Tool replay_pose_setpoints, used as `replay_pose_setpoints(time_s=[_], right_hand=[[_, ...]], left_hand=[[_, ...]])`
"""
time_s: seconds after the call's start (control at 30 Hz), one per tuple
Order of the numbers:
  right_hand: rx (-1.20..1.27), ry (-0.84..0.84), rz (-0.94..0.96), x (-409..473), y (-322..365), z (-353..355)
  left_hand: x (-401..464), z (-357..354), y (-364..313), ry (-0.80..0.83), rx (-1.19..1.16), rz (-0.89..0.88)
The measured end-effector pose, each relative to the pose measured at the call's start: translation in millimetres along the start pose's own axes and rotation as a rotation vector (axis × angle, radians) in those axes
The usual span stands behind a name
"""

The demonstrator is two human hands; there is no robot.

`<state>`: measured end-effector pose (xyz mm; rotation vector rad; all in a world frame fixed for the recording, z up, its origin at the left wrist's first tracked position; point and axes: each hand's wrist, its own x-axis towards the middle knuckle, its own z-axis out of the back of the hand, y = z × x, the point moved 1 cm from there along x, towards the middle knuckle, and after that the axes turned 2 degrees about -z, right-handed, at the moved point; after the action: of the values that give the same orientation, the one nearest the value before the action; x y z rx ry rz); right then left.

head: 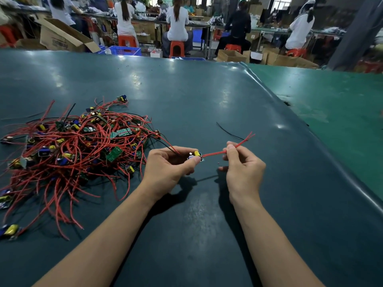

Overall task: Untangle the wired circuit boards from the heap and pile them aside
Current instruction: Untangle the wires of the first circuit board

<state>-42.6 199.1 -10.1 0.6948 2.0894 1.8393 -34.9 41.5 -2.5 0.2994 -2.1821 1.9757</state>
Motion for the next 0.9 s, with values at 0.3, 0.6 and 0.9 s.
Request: replay_pose_setpoints(time_s=[0.3,0.6,0.9], right_hand=[[0.140,-0.265,-0.010,17.3,-4.0,12.9],[-0.033,-0.199,0.069,10.2,-2.1,8.6],[-0.267,0.343,0.710,-31.5,6.3,-13.4]], left_hand=[[2.6,4.6,2.1,-0.085,-0.050,-0.028],[3.3,14.4,2.8,-0.221,-0.029,-0.126],[-3.4,7.4,-2.0,-0.215,0.584,-0.669]])
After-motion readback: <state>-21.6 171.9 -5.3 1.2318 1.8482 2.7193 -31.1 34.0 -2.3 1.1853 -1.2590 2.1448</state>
